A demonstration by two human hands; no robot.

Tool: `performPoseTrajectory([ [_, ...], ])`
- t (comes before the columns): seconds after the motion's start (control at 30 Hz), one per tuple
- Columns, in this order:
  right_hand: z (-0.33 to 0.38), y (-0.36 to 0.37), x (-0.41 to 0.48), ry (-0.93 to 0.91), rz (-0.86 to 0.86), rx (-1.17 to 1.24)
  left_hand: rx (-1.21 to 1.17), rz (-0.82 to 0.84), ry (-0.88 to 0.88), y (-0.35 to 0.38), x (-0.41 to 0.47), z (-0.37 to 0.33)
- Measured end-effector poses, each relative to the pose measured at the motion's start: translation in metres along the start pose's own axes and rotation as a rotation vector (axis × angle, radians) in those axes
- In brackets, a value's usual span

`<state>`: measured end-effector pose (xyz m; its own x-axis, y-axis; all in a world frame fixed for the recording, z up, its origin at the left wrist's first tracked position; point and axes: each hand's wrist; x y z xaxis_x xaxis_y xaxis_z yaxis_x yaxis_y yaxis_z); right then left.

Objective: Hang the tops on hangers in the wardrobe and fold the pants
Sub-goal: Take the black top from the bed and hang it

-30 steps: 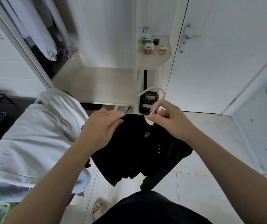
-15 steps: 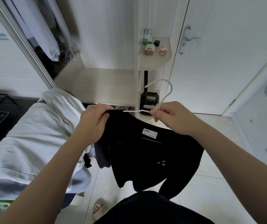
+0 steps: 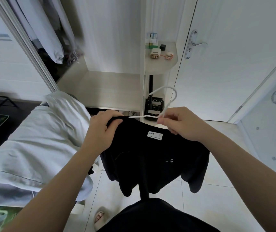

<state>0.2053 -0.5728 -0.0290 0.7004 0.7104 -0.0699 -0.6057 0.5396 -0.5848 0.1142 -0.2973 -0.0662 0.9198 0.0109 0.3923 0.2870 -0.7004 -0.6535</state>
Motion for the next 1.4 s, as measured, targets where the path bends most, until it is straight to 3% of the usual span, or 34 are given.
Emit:
performPoseTrajectory([
  [0.23,-0.058,-0.026,-0.013,0.22,0.03,-0.139,-0.062,-0.108,-0.11,-0.029,0.01,0.022],
  [0.6,-0.067,-0.016,-0.016,0.212,-0.085,0.586,0.052,-0.141,-0.11,-0.036,0.013,0.044],
  [0.73,-0.068,-0.019,-0.019,0.205,-0.067,0.67,0.046,-0.138,-0.12,-0.036,0.01,0.042],
  [0.97,-0.058,-0.025,-0.011,0.215,-0.198,0.665,0.059,-0.119,-0.102,-0.039,0.013,0.041],
  [1.1,-0.052,-0.028,-0.009,0.256,-0.189,0.825,0.045,-0.117,-0.076,-0.043,0.016,0.039],
  [1.2,-0.05,-0.027,-0.006,0.338,-0.278,0.962,0.038,-0.106,-0.055,-0.044,0.019,0.037],
  [1.33,-0.049,-0.036,-0.004,0.233,-0.449,0.674,0.114,-0.043,-0.07,-0.043,0.019,0.04],
  [1.4,-0.049,-0.046,-0.007,0.177,-0.433,0.489,0.148,-0.023,-0.1,-0.038,0.014,0.041],
])
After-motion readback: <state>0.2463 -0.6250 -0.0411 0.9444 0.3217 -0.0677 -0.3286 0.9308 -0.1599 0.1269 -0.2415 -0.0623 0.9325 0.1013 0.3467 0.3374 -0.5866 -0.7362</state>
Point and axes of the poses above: each hand's wrist, its own x-axis towards the middle knuckle, its own y-axis out of the palm, z = x × y, and after that the axes turned 8 degrees about z, right-handed
